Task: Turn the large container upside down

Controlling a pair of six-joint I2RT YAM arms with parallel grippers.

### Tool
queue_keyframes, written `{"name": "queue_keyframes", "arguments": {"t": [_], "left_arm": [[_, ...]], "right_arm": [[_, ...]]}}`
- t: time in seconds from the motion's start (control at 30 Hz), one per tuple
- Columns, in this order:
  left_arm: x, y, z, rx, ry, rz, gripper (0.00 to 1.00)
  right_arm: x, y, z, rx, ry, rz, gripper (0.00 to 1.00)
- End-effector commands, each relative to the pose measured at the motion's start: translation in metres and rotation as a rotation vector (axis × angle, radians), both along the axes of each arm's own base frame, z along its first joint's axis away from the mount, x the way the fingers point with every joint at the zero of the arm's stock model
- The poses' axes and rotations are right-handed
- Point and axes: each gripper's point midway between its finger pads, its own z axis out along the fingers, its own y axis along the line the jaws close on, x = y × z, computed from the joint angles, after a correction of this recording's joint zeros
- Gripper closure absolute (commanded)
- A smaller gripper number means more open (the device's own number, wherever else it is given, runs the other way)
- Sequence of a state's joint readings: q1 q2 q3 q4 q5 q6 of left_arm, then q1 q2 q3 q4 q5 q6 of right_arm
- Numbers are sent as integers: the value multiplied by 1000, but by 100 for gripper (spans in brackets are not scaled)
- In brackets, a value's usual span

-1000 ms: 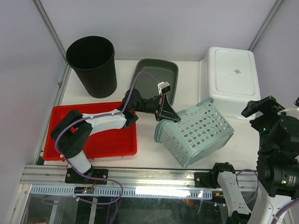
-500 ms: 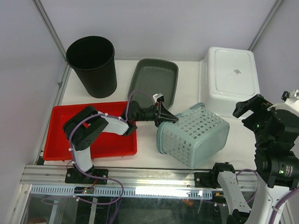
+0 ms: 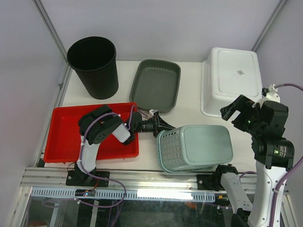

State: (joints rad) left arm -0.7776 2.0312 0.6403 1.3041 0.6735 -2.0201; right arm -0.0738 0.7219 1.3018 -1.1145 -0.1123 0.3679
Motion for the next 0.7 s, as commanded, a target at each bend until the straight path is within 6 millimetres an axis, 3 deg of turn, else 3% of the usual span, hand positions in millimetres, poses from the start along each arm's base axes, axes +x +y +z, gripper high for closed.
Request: {"name": "queue_keyframes", "arguments": {"t": [0.0, 0.1, 0.4, 0.5, 0.67], "left_arm": [[-23, 11, 36, -169, -268, -55, 96], [-21, 6, 34, -148, -299, -66, 67], [-8, -13, 34, 37, -469, -104, 5], [0, -15, 21, 172, -519, -108, 1], [13, -13, 27, 304, -639, -83, 1]], "right_arm": [[-3, 11, 8, 14, -40, 62, 15], [-6, 11, 6, 14, -33, 64, 15], [-9, 11, 3, 11, -30, 65, 13], [-5, 17, 0, 37, -34, 87, 13], [-3, 19, -8, 51, -3, 96, 12]]}}
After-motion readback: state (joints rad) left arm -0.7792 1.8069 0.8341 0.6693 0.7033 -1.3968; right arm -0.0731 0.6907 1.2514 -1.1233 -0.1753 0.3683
